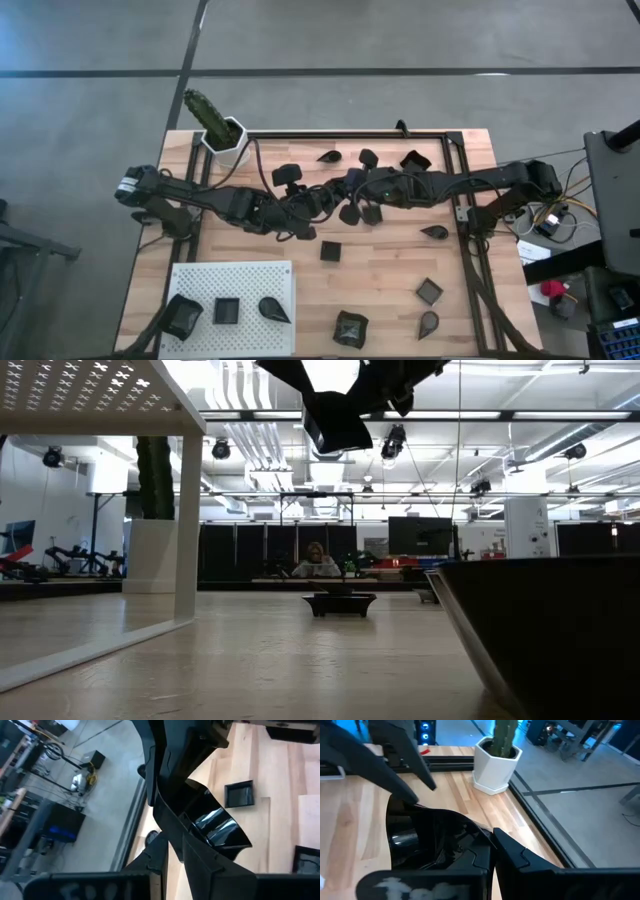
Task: Pick & Place Mini shaped plates
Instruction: Stack the distorted square plate on top of the other distorted square plate on the shelf
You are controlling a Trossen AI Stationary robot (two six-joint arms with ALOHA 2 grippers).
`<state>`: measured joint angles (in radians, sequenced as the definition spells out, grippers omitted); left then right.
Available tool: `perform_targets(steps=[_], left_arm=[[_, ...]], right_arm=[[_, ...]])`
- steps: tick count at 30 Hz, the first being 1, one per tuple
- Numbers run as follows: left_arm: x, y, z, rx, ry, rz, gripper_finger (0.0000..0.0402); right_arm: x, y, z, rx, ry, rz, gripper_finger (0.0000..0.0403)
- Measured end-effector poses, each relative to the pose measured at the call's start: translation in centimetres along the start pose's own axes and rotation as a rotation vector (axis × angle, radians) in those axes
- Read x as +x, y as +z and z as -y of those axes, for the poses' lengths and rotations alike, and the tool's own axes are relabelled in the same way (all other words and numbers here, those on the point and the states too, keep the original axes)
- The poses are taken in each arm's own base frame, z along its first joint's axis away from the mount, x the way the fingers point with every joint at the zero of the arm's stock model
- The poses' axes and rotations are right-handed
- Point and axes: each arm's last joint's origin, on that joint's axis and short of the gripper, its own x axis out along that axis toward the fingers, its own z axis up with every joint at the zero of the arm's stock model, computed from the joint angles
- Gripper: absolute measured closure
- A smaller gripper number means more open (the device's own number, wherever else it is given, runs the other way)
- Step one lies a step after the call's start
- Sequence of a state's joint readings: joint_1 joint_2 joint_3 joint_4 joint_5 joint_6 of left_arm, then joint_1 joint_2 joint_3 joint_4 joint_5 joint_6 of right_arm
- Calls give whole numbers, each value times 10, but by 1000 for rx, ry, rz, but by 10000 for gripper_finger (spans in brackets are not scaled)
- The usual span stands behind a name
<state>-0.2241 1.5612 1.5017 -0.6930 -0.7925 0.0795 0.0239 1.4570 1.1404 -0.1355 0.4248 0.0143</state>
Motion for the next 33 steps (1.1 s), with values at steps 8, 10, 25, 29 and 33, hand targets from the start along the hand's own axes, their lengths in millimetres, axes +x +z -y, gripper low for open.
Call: perform_targets(steps=[8, 10, 25, 29, 33], left_arm=[[0, 3, -2, 22, 49, 22, 346], [0, 3, -2, 21, 50, 22, 346], [-2, 4, -4, 61, 161, 13, 346], [-2, 4, -5, 63, 183, 17, 346], [-2, 5, -6, 75, 204, 14, 346]], right_arm=[[1, 2, 7, 6, -135, 24, 394], [1, 4, 8, 9, -150, 41, 394], [1, 10, 8, 17, -166, 94, 394], [1, 10, 8, 17, -165, 94, 394], [1, 10, 8, 17, -165, 94, 394]])
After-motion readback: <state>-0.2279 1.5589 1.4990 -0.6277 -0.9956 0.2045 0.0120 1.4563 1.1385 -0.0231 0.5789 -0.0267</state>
